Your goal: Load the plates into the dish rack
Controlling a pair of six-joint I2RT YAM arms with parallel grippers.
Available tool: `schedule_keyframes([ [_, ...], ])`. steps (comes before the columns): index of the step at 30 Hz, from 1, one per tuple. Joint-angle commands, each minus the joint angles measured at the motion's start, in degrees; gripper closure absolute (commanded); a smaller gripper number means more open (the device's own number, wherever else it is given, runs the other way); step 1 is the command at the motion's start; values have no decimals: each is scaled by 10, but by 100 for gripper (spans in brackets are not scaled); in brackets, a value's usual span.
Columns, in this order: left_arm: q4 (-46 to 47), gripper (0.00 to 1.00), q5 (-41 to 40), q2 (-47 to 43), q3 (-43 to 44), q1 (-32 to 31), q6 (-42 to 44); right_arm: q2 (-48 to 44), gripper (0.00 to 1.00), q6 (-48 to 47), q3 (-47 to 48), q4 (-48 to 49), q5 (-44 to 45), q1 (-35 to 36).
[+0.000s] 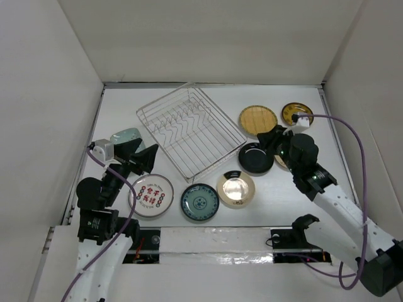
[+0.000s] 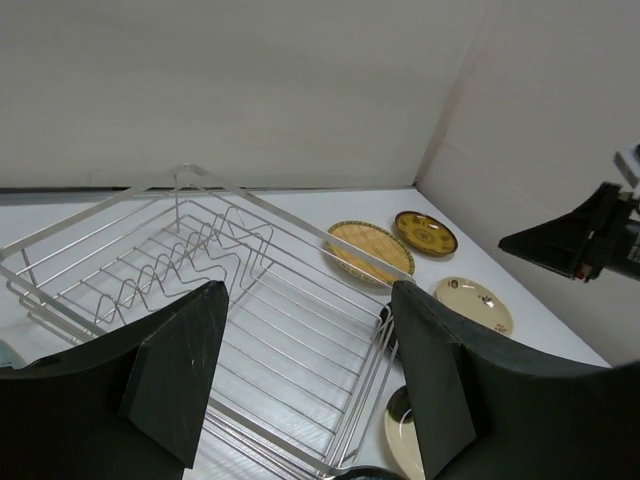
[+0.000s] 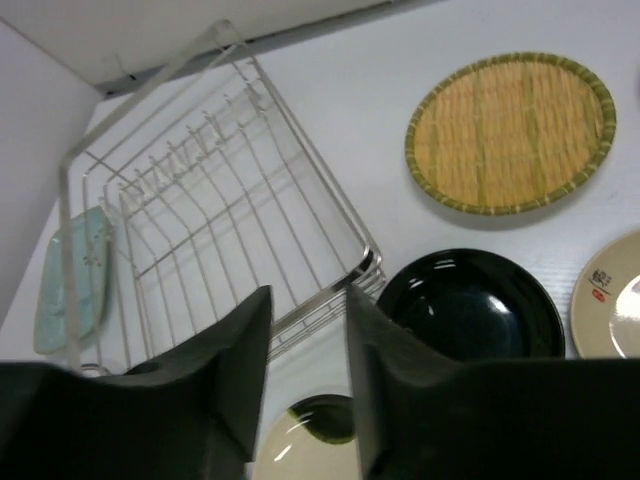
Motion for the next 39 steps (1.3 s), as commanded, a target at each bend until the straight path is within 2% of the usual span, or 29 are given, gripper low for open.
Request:
schedule_keyframes([
  [1, 25, 37, 13, -16, 6, -2, 16, 45, 64, 40, 16, 61, -53, -33],
  [2, 26, 39, 19, -21, 6, -2, 18, 57, 80, 47, 16, 78, -59, -39],
  [4, 30, 42, 26, -32, 4, -2, 18, 90, 100, 56, 18, 110, -45, -45],
  [5, 32, 44, 27, -32, 4, -2, 19, 103, 100, 60, 18, 120, -40, -54],
  [7, 36, 55, 25, -41, 0, -2, 15, 127, 100, 57, 22, 150, -6, -61],
  [9, 35, 82, 23, -46, -2, -9, 19, 171, 100, 60, 28, 186, 28, -84],
  [11, 26, 100, 17, -48, -1, -14, 24, 208, 100, 68, 36, 205, 48, -124],
  [13, 22, 100, 13, -53, 0, -20, 28, 270, 94, 90, 54, 224, 45, -153],
  [14, 19, 100, 13, -58, 1, -20, 29, 293, 81, 94, 62, 233, 41, -180],
  [16, 15, 100, 6, -63, 3, -26, 32, 360, 66, 101, 100, 229, 8, -204],
  [17, 13, 100, 5, -69, 4, -26, 33, 381, 54, 101, 115, 222, 7, -217],
  [19, 12, 100, -2, -73, 5, -26, 35, 432, 47, 103, 139, 209, 12, -228],
  [21, 12, 95, -3, -75, 5, -26, 36, 459, 46, 113, 164, 200, 9, -247],
  [22, 12, 91, -3, -75, 5, -26, 36, 483, 46, 120, 170, 196, -3, -255],
  [23, 11, 81, -3, -75, 4, -31, 36, 495, 46, 128, 176, 193, -10, -262],
  [26, 12, 69, 1, -75, 4, -31, 36, 542, 45, 151, 181, 205, -77, -294],
  [35, 13, 68, 1, -73, 3, -31, 37, 645, 45, 199, 210, 240, -234, -325],
  [36, 14, 67, 2, -71, 3, -31, 37, 653, 46, 207, 211, 252, -243, -325],
  [39, 15, 67, 4, -68, 2, -31, 37, 662, 58, 212, 211, 271, -257, -325],
])
